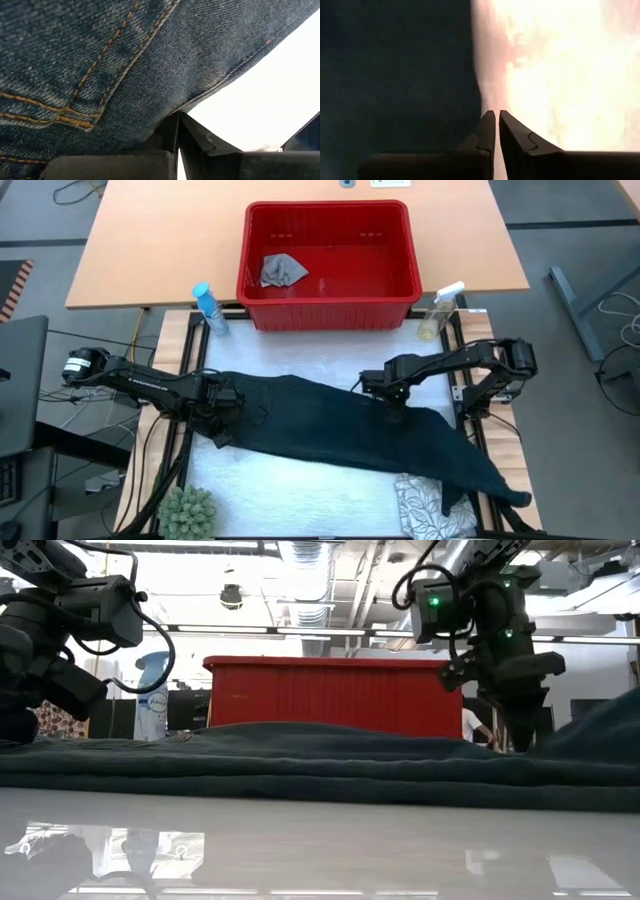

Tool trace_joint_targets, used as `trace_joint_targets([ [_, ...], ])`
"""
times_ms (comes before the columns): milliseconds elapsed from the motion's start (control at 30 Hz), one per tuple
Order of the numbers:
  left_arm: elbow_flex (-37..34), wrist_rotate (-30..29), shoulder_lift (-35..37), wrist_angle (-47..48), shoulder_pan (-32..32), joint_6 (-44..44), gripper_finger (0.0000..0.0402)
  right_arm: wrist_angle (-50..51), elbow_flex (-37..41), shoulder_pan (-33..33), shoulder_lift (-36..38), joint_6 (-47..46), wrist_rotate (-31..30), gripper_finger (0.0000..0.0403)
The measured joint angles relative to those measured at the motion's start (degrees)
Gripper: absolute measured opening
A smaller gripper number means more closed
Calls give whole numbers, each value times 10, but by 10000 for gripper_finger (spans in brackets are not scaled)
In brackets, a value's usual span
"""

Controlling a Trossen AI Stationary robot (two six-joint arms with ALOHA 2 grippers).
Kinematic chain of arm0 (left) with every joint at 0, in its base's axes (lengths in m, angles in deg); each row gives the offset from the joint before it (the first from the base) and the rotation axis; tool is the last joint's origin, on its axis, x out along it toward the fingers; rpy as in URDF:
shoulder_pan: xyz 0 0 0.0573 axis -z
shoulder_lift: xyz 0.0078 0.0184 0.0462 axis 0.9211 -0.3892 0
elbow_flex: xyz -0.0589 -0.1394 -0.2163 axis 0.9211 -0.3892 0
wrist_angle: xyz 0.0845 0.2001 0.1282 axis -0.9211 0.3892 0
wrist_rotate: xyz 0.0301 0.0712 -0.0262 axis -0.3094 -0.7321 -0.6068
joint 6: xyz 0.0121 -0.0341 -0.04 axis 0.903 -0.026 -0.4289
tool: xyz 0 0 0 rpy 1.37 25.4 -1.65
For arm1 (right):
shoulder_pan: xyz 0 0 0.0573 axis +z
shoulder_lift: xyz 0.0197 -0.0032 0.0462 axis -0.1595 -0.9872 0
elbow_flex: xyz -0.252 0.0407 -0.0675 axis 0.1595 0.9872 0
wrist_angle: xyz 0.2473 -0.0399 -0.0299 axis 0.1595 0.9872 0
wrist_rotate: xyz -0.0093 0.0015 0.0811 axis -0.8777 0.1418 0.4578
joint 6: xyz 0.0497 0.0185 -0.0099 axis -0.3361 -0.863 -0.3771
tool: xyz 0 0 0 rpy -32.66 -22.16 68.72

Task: Fold laundry
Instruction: Fold the dark blue pants

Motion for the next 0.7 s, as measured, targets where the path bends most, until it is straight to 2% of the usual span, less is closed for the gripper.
trace_joint_targets([
  [200,0,0,0,0,0,0,0,1,-2,-6,0,16,16,59],
  [400,-1,13,0,-5,0,-1,0,5,-43,-10,14,20,13,61],
  [567,9,70,13,-51,1,3,0,-20,-83,-9,80,-1,-15,62],
  [700,59,98,32,-55,1,45,0,-81,-85,1,135,-60,-15,62],
])
